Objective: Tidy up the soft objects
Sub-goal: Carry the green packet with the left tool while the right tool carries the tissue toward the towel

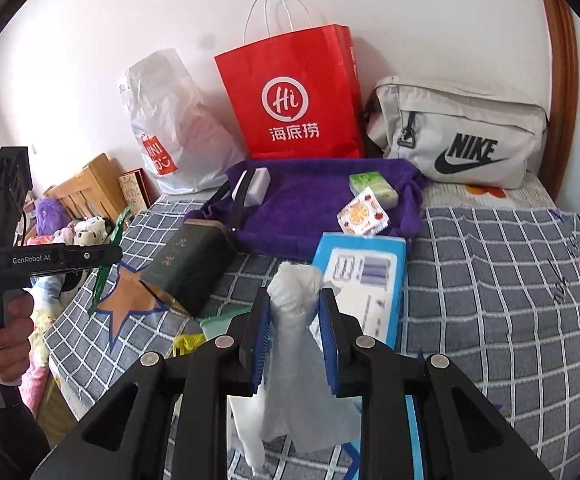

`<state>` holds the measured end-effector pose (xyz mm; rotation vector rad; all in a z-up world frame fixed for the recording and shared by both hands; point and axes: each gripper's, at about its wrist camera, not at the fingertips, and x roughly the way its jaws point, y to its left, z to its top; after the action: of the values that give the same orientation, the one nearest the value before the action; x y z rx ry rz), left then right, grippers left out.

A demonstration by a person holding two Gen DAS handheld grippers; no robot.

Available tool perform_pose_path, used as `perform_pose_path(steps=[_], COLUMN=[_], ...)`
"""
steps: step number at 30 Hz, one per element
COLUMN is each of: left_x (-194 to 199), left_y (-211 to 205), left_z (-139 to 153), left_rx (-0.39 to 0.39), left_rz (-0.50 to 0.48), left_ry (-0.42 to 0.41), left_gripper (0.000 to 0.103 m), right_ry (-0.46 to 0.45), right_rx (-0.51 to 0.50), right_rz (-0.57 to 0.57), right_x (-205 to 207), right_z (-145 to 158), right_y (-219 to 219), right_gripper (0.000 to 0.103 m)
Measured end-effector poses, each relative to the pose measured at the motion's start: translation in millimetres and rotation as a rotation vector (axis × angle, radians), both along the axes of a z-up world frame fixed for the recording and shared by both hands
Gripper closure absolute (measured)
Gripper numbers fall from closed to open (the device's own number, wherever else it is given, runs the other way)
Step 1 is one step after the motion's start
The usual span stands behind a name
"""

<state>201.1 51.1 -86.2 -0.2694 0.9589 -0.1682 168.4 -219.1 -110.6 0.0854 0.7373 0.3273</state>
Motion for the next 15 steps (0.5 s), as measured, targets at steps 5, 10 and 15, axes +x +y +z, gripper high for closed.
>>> perform_pose_path(steps=[5,10,15], left_x=[14,30,47], left_y=[-4,-6,-7], left_z=[4,12,16], left_rx=[0.001,0.001,0.005], left_rz=[-0.008,-0.015,-0.020], left_ry=[-0.003,-0.024,-0.033], left_gripper=[0.067,0.067,0.067], right_ry=[-0.014,-0.026,-0.025], right_rx=[-0.012,-0.019,-0.025], right_rz=[0.000,-0.008,-0.022], right_x=[18,32,49], right_z=[9,16,20], right_y=[3,3,0], right_gripper=[0.079,0.079,0.079])
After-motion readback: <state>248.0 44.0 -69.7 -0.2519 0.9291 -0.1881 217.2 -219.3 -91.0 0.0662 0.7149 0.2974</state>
